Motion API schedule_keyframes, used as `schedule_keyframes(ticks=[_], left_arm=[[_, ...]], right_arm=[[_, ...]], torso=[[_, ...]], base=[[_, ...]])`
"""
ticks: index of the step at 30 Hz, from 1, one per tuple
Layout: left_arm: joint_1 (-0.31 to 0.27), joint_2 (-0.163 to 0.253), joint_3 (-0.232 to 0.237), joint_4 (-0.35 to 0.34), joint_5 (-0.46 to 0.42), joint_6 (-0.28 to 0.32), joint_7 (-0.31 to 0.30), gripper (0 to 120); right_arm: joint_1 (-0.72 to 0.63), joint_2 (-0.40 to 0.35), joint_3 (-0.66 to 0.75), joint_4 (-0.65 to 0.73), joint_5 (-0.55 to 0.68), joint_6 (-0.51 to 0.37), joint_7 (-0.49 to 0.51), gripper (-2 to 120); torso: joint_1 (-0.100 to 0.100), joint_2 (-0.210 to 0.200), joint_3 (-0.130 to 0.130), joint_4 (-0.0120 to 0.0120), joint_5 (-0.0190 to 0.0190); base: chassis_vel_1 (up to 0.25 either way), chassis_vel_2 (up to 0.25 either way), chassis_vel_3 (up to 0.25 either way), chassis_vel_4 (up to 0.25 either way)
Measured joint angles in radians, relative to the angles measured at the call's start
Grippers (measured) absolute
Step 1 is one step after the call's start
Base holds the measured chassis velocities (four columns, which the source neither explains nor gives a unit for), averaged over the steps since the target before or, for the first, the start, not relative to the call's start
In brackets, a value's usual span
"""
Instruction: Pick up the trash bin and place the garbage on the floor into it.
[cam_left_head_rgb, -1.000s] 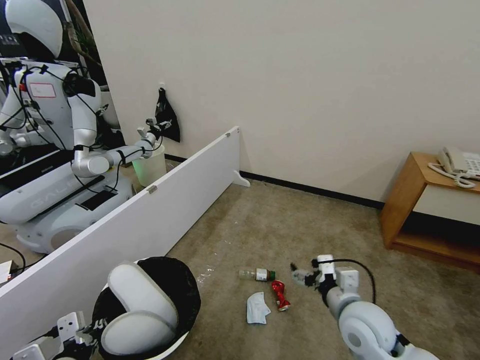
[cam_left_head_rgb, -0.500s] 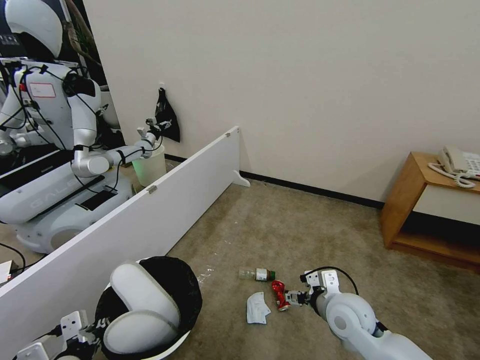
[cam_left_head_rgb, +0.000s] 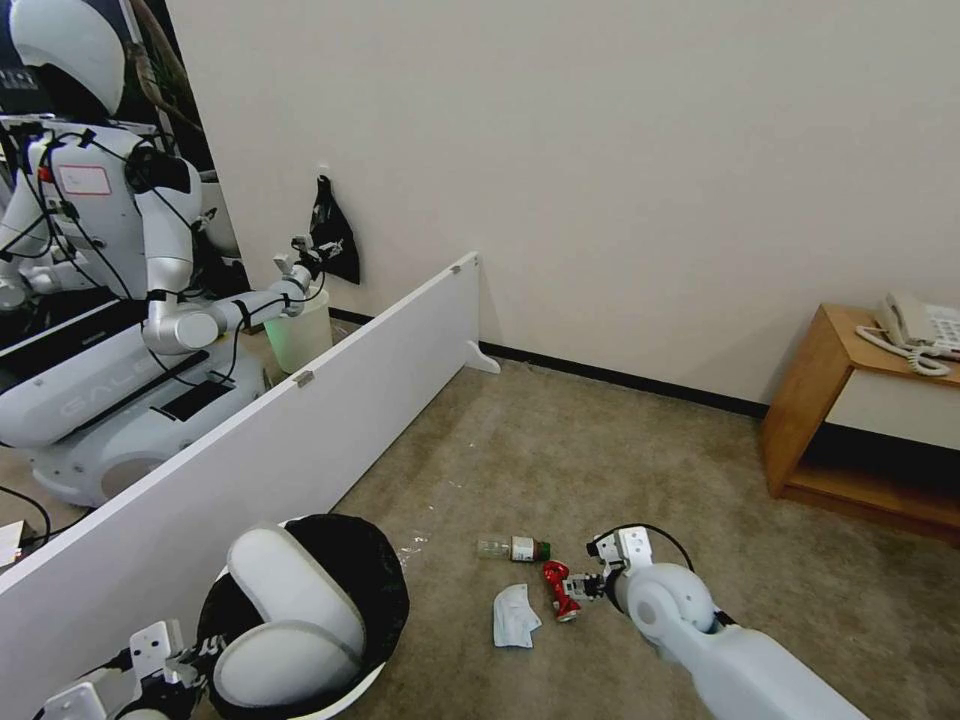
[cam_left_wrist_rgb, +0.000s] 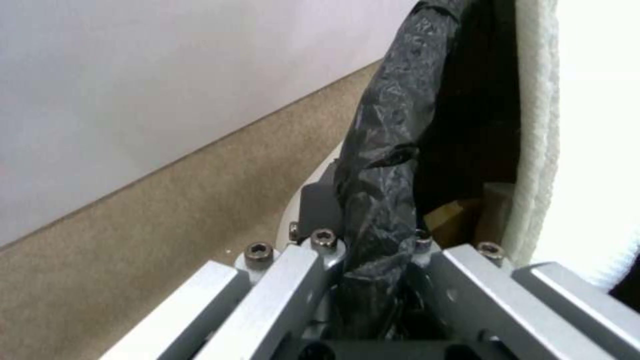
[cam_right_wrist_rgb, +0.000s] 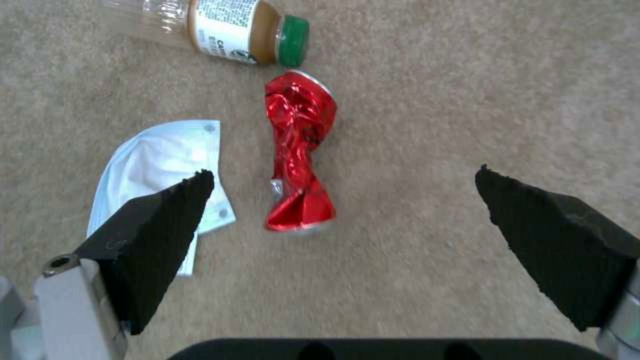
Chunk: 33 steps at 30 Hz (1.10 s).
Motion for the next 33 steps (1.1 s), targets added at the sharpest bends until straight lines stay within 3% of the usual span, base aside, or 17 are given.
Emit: schedule_keyframes(ticks=[16,33], left_arm=[[0.002,0.0,-0.007,0.019,0.0,-0.004,0.004,2],[0.002,-0.004,-0.007,0.029,0.007,-0.008,0.008,2]], right_arm=[[0.089,0.194,-0.063,-0.289,-0.117,0.087,-0.101,100],[0.113,0.257,-0.062,-0.504,-0.236,0.15,-0.189,96]], torso=[[0.0,0.0,0.0,0.0,0.0001],[0.0,0.0,0.0,0.0,0.0002]], base=[[0.0,0.0,0.0,0.0],[0.0,0.0,0.0,0.0]])
